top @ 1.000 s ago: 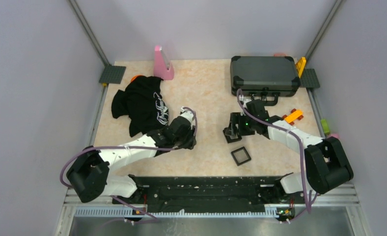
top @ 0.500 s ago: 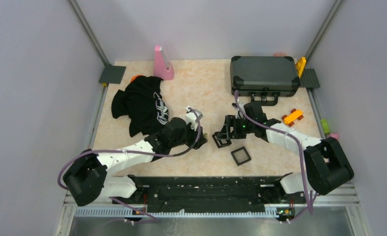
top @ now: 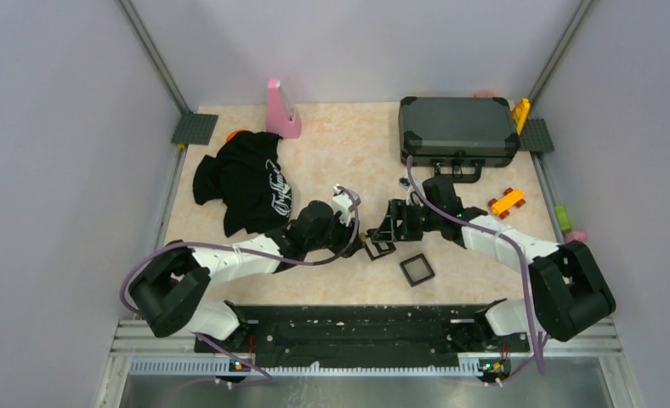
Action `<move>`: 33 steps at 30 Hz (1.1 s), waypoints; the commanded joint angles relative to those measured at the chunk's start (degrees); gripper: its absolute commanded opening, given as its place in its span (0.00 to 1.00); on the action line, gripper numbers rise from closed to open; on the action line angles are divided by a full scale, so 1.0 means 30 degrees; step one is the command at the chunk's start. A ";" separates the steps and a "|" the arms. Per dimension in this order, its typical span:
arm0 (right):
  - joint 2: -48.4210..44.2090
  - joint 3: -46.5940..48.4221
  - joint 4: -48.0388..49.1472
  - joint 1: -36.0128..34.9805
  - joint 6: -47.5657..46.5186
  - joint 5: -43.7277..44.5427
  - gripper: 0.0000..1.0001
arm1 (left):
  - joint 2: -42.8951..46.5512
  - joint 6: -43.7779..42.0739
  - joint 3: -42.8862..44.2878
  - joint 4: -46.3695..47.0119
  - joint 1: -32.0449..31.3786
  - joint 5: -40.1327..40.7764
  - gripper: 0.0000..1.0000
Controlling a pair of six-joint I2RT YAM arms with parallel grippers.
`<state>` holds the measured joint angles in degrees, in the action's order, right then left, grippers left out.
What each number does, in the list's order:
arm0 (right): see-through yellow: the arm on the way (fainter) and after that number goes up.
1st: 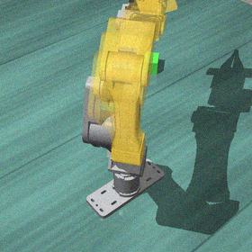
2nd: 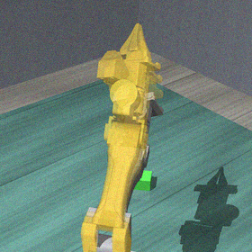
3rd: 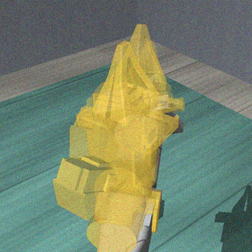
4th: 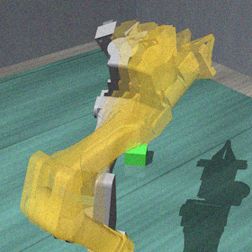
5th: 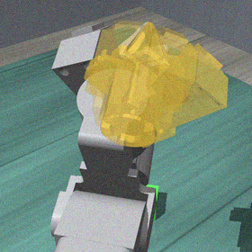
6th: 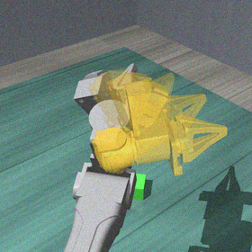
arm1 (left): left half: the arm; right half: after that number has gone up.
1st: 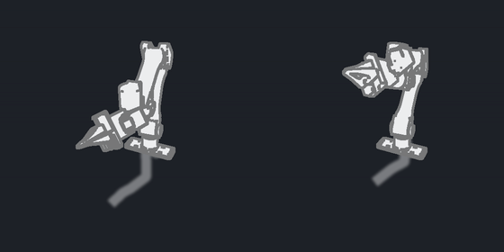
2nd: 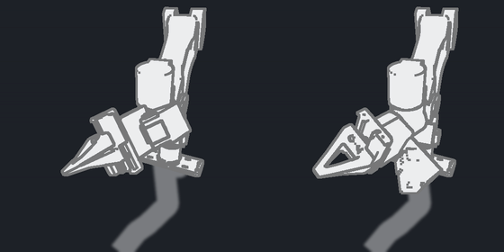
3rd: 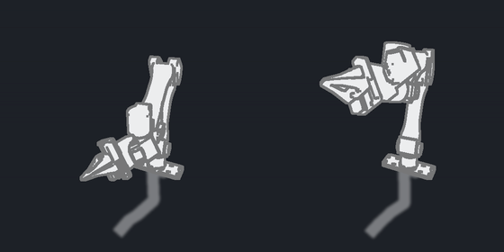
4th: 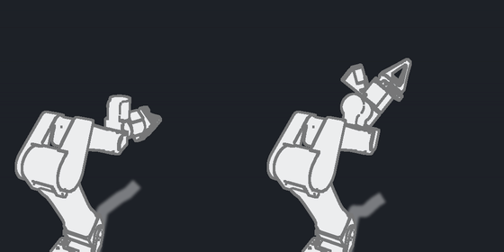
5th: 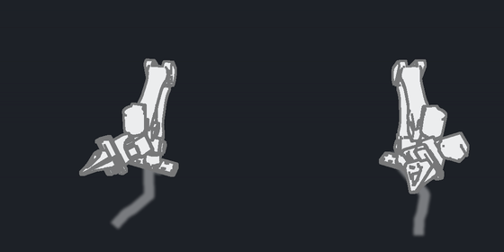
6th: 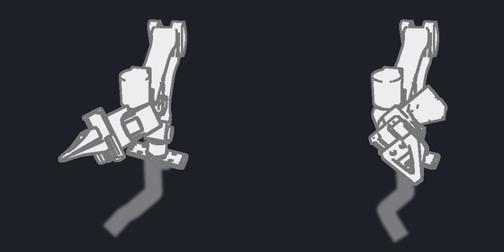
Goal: Remove the brooch from the garment
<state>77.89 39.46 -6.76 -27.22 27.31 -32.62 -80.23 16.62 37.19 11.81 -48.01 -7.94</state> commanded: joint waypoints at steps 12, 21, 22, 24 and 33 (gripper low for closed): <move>-0.0478 -0.1215 0.4343 -0.0156 0.2393 -0.2127 0.47 | -0.1286 -0.0212 0.0914 -0.1755 -0.0259 0.1357 0.30; 0.1846 -0.2245 0.8274 0.0076 0.4005 -0.3046 0.46 | 0.2026 -0.1516 -0.0599 -0.1303 -0.0552 0.1422 0.31; 0.1980 -0.2181 0.8325 0.0076 0.3972 -0.2951 0.46 | 0.2507 -0.1742 -0.0818 -0.1239 -0.0550 0.1371 0.31; 0.2219 -0.2104 0.8453 0.0070 0.3998 -0.2869 0.46 | 0.3394 -0.2221 -0.1339 -0.0934 -0.0550 0.1216 0.31; 0.2837 -0.1317 0.8456 0.0080 0.4026 -0.3186 0.46 | 0.3956 -0.4660 -0.1916 0.0108 -0.0550 0.1080 0.32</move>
<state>85.82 32.73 15.22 -27.20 39.13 -40.51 -68.03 7.20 32.12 7.97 -49.50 -4.89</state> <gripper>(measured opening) 0.676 0.468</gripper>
